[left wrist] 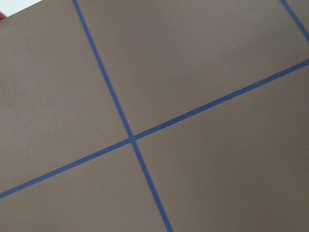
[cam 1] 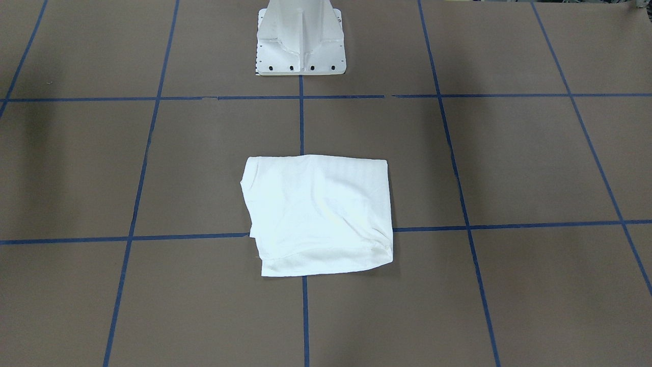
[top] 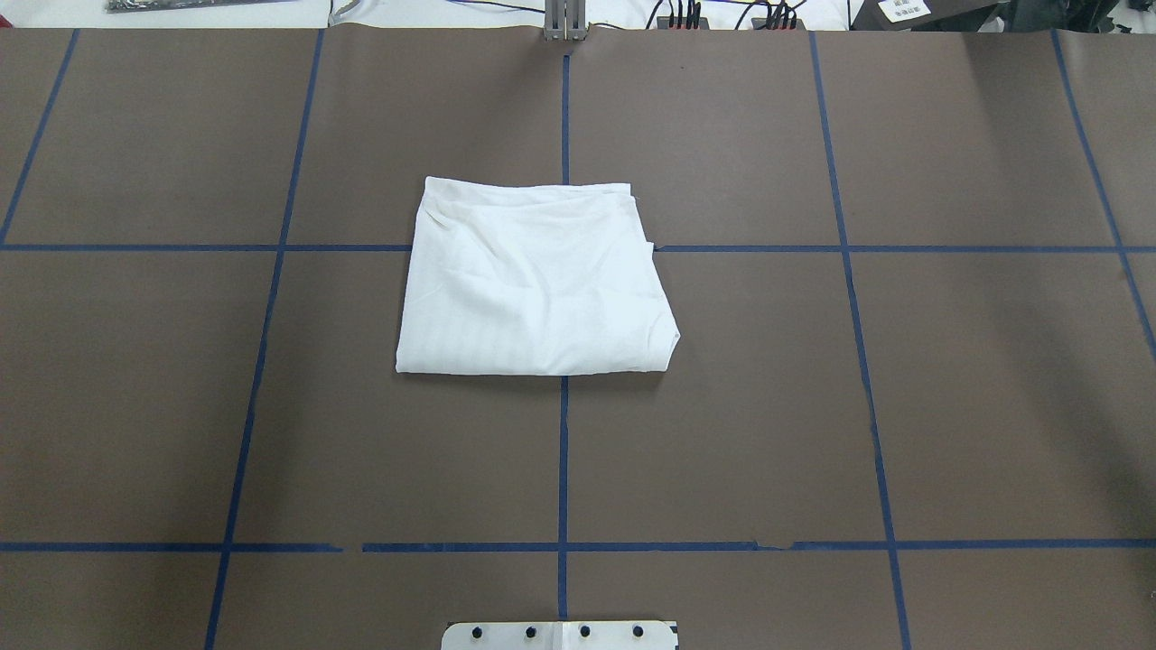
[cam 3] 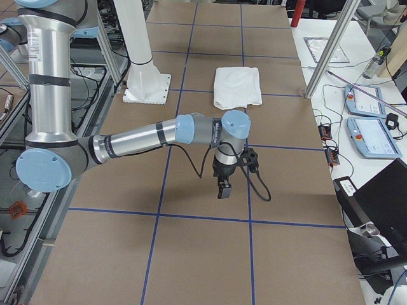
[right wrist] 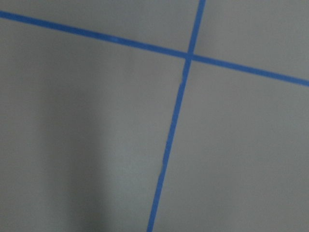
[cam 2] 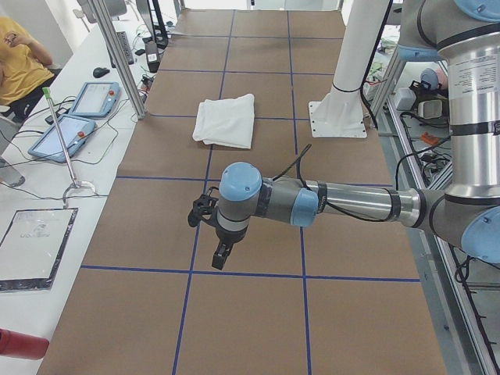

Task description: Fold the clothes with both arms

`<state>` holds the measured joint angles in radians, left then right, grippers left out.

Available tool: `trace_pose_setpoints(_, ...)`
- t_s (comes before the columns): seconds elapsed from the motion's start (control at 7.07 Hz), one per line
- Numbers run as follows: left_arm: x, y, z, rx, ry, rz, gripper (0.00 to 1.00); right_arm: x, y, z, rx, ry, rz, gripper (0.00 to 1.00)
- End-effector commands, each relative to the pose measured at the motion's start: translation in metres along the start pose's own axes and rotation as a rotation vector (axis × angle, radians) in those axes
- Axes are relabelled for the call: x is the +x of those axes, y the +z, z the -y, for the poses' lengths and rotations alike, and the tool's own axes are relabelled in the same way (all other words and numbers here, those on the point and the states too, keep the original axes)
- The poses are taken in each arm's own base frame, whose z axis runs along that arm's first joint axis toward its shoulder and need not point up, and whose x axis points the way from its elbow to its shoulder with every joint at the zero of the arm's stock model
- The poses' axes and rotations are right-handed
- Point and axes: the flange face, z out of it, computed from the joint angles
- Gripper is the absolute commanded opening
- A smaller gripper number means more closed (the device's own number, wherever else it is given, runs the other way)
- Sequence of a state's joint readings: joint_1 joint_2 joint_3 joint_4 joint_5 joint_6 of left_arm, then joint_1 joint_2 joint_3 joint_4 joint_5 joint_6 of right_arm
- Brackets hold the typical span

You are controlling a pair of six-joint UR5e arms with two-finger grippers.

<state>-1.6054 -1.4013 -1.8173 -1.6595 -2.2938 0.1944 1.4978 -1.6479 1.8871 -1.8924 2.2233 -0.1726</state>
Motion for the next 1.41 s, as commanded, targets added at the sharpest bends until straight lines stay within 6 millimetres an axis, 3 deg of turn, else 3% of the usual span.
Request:
trace_pose_setpoints(0.0,-0.009,0.011,-0.019,-0.077,-0.080,-0.020,1.00,0.025,0.023,-0.039,-0.014,0.048,0.037,1.00)
trace_pose_setpoints(0.28,-0.001,0.012,-0.018,-0.060,-0.088,-0.107,1.00,0.025,0.025,-0.045,-0.010,0.055,0.074,1.00)
trace_pose_setpoints(1.27,-0.010,0.025,-0.029,-0.085,-0.110,-0.108,1.00,0.027,0.028,-0.049,-0.015,0.054,0.074,1.00)
